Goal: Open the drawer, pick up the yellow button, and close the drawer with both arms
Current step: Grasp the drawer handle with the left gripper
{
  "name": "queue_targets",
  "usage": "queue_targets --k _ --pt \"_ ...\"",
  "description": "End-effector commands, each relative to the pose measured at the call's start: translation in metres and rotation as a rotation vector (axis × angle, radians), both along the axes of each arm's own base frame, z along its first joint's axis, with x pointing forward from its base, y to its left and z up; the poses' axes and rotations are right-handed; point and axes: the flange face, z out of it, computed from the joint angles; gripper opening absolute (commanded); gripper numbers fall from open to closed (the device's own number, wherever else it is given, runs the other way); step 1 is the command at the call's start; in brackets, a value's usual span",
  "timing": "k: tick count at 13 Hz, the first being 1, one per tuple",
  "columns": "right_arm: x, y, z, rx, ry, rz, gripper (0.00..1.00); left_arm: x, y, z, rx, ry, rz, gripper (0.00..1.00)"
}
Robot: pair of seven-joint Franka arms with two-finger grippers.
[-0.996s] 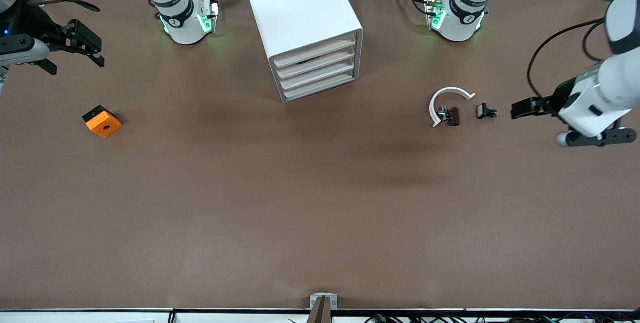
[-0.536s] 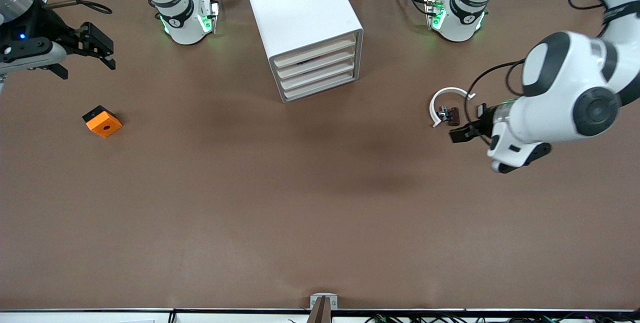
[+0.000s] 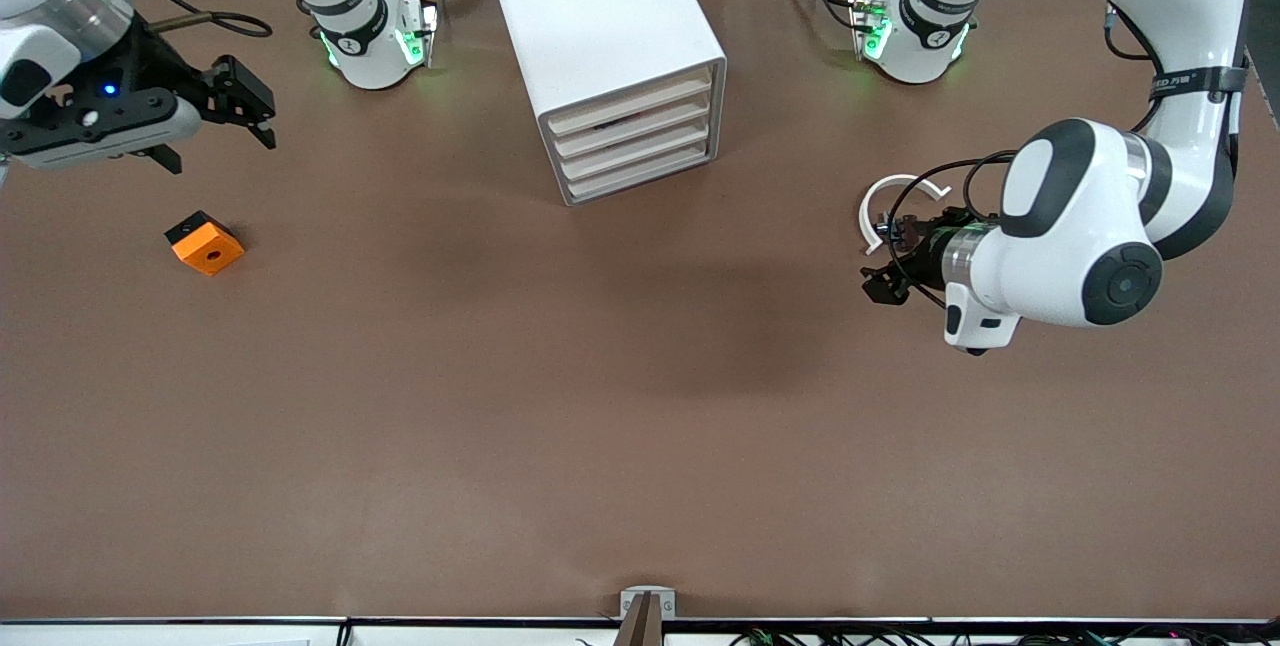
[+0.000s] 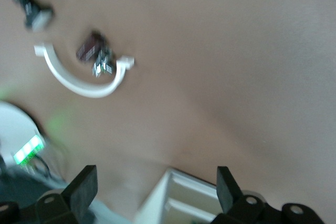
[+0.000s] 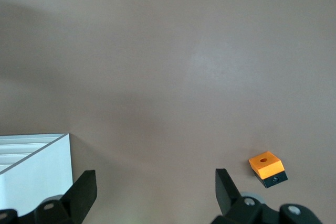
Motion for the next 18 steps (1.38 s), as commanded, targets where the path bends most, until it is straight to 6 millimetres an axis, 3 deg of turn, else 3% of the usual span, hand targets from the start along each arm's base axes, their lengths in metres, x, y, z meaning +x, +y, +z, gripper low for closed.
queue_targets --k 1,3,5,12,15,18 --pt "0.014 0.019 0.003 -0.021 -0.014 0.009 1.0 0.021 0.016 -0.026 0.031 0.271 0.484 1.0" --pt "0.017 0.033 0.002 -0.021 -0.016 0.028 1.0 0.017 -0.005 -0.029 0.052 0.301 0.497 1.0" --pt "0.018 0.04 0.0 -0.021 -0.016 0.033 1.0 0.013 -0.012 -0.048 0.085 0.361 0.512 1.0" --pt "0.019 0.062 -0.001 -0.002 -0.036 -0.305 1.0 -0.013 -0.08 -0.11 0.229 0.775 0.704 1.0" --pt "0.015 0.073 -0.002 0.007 -0.031 -0.478 1.0 -0.049 -0.152 -0.118 0.365 0.828 0.687 1.0" --pt "0.013 0.075 -0.002 0.006 -0.021 -0.497 1.0 -0.084 -0.199 -0.116 0.454 0.846 0.621 1.0"
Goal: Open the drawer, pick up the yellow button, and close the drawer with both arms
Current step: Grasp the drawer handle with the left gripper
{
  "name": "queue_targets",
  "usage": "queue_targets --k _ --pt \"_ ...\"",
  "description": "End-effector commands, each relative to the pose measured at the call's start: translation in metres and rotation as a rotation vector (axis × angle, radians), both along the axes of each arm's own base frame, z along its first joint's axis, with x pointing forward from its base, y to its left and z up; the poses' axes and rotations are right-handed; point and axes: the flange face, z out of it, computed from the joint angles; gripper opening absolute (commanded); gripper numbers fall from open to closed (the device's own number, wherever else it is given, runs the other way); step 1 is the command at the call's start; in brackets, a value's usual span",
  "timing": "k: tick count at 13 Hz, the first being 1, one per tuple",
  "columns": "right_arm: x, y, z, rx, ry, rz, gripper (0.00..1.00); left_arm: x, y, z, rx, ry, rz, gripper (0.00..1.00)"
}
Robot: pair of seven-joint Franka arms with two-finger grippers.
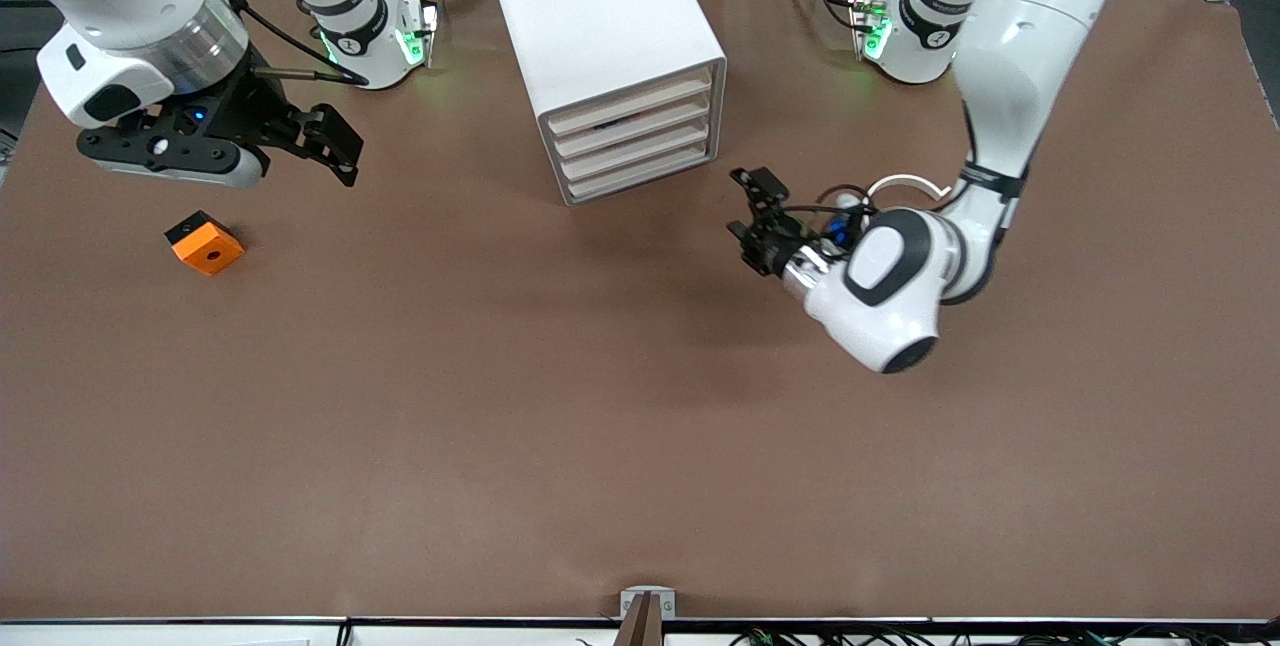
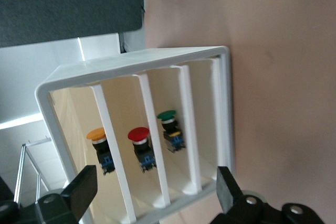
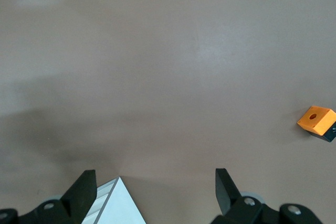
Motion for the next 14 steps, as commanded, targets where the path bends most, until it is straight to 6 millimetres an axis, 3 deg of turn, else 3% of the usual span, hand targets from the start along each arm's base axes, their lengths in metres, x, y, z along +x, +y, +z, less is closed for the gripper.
queue_targets --k 1,6,8,11,14 --pt "-0.002 0.008 0.004 -0.007 0.002 -0.016 1.0 -0.02 -0.025 0.009 0.037 0.063 -0.055 1.0" --pt "-0.01 0.009 -0.003 -0.034 0.068 -0.007 1.0 -0.065 -0.064 0.005 0.041 0.139 -0.179 1.0" --pt "-0.01 0.01 -0.004 -0.034 0.069 -0.006 1.0 -0.079 -0.079 -0.002 0.048 0.15 -0.212 0.94" --pt "-0.009 0.011 -0.006 -0.037 0.071 -0.005 1.0 -0.084 -0.09 -0.013 -0.002 0.212 -0.174 0.8" --pt "-0.009 0.012 -0.007 -0.038 0.072 -0.003 1.0 -0.098 -0.104 -0.013 -0.005 0.221 -0.195 0.7"
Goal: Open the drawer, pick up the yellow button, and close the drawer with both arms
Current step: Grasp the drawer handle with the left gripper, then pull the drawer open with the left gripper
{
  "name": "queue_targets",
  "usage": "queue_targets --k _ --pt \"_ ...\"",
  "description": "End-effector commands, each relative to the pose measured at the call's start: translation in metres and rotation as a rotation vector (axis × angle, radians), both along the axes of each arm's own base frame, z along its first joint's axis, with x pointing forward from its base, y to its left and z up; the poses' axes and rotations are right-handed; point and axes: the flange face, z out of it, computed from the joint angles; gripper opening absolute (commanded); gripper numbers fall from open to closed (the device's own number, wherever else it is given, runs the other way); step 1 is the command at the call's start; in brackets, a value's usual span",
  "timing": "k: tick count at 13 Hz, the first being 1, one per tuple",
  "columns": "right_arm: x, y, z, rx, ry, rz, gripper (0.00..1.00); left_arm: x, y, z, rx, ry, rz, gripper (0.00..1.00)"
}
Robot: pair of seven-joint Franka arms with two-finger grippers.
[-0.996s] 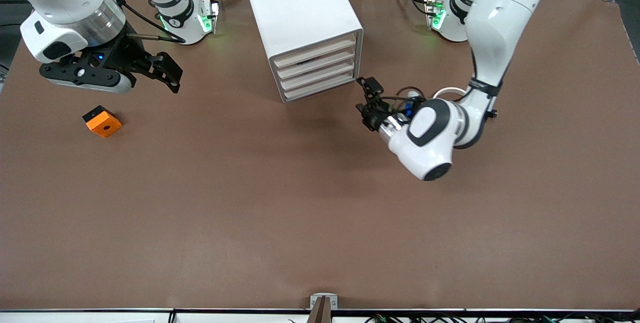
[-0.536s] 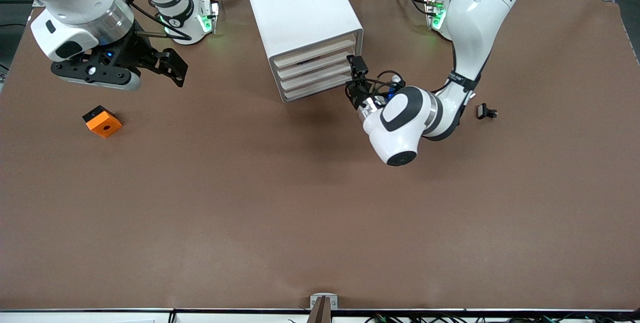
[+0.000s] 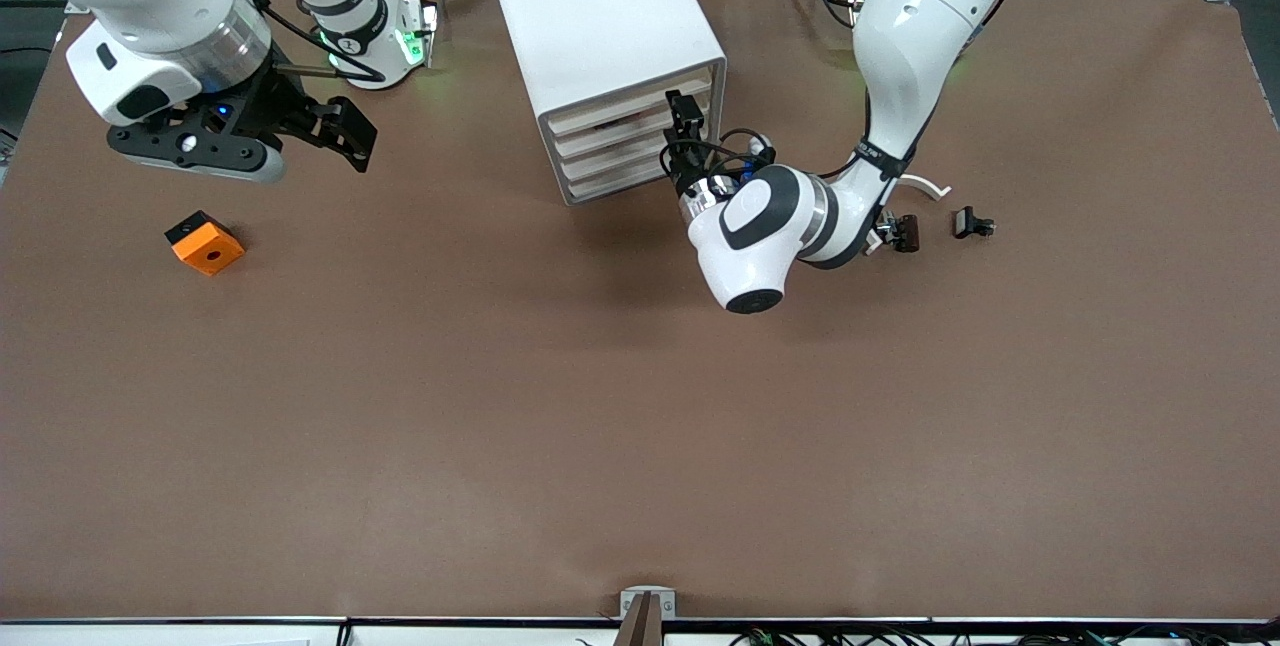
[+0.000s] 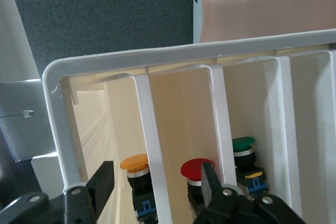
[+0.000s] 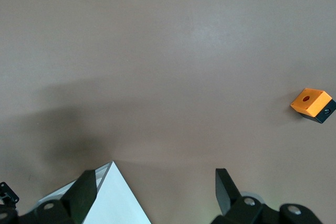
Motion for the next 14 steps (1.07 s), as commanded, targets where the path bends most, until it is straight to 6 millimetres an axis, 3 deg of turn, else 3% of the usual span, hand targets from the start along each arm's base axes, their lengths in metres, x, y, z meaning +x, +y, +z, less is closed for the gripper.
queue_targets --k 1,4,6,8,10,14 --pt "0.001 0.004 0.003 -0.01 0.0 -0.012 1.0 -0.015 -0.018 0.001 0.004 0.021 -0.024 0.64" --pt "0.001 0.004 0.003 -0.01 0.0 -0.015 1.0 -0.027 -0.029 0.001 0.003 0.024 -0.048 0.49" --pt "0.001 0.003 0.004 -0.009 -0.003 -0.016 1.0 -0.03 -0.032 -0.001 0.006 0.023 -0.054 0.44" --pt "0.001 0.003 0.004 -0.01 -0.003 -0.015 1.0 -0.031 -0.033 -0.001 0.004 0.018 -0.056 0.2" --pt "0.001 0.002 0.004 -0.009 -0.004 -0.021 1.0 -0.033 -0.035 -0.001 0.006 0.014 -0.061 0.03" --pt "0.0 0.006 0.004 -0.011 -0.004 -0.013 1.0 -0.017 -0.021 -0.005 0.012 -0.002 -0.038 0.0"
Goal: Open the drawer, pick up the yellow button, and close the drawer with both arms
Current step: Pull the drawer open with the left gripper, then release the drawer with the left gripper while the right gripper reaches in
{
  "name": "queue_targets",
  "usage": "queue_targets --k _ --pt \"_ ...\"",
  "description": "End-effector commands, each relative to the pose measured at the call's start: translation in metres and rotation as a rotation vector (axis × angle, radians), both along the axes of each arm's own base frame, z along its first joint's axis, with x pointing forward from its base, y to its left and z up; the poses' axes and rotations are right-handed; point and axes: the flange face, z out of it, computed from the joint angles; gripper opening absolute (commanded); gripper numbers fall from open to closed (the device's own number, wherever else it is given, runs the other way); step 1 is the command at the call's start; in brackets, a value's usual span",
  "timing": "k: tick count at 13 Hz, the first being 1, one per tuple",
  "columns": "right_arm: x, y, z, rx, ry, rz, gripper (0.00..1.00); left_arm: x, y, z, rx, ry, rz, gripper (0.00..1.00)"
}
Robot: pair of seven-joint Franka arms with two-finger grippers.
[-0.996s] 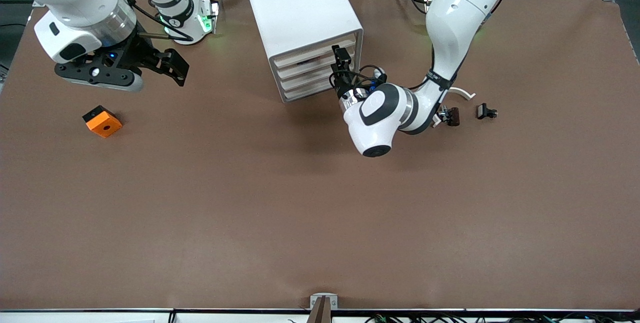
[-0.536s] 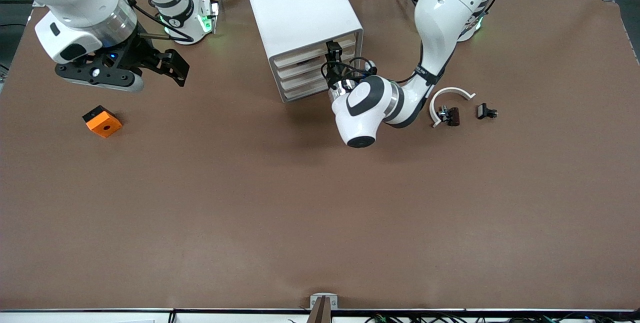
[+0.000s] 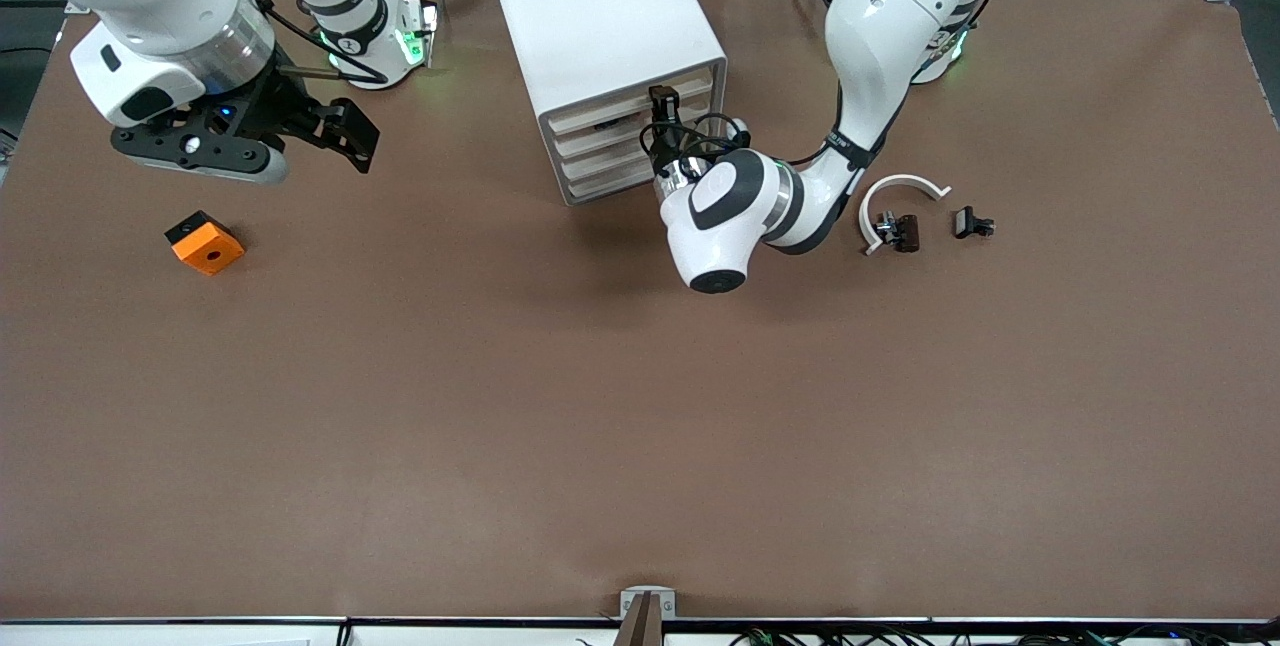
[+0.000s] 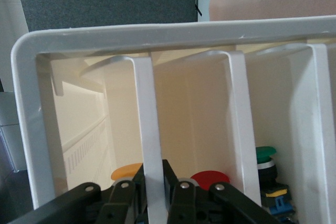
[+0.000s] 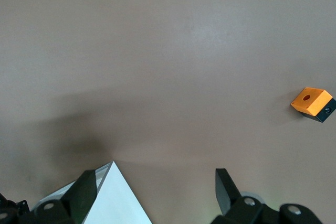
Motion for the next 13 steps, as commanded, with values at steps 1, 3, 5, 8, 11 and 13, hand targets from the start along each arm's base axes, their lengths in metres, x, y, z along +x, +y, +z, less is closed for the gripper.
queue_targets --k 1,3,5,8,11,13 --pt "0.0 0.005 0.004 -0.011 -0.003 -0.011 1.0 0.03 0.021 -0.003 -0.006 -0.026 0.055 0.0" --pt "0.001 0.005 0.002 -0.009 -0.001 0.0 1.0 0.055 0.036 0.002 -0.012 -0.07 0.096 0.0" --pt "-0.001 0.02 -0.003 -0.019 -0.003 0.027 1.0 0.076 0.053 0.005 0.001 -0.099 0.135 0.0" --pt "-0.003 0.034 -0.01 -0.029 0.008 0.039 1.0 0.106 0.08 0.014 -0.002 -0.125 0.195 0.0" --pt "-0.011 0.06 -0.021 -0.043 0.021 -0.044 1.0 0.124 0.096 0.009 -0.005 -0.133 0.234 0.13" --pt "-0.022 0.09 -0.029 -0.055 0.027 -0.158 1.0 0.135 0.1 0.003 -0.005 -0.15 0.258 0.25"
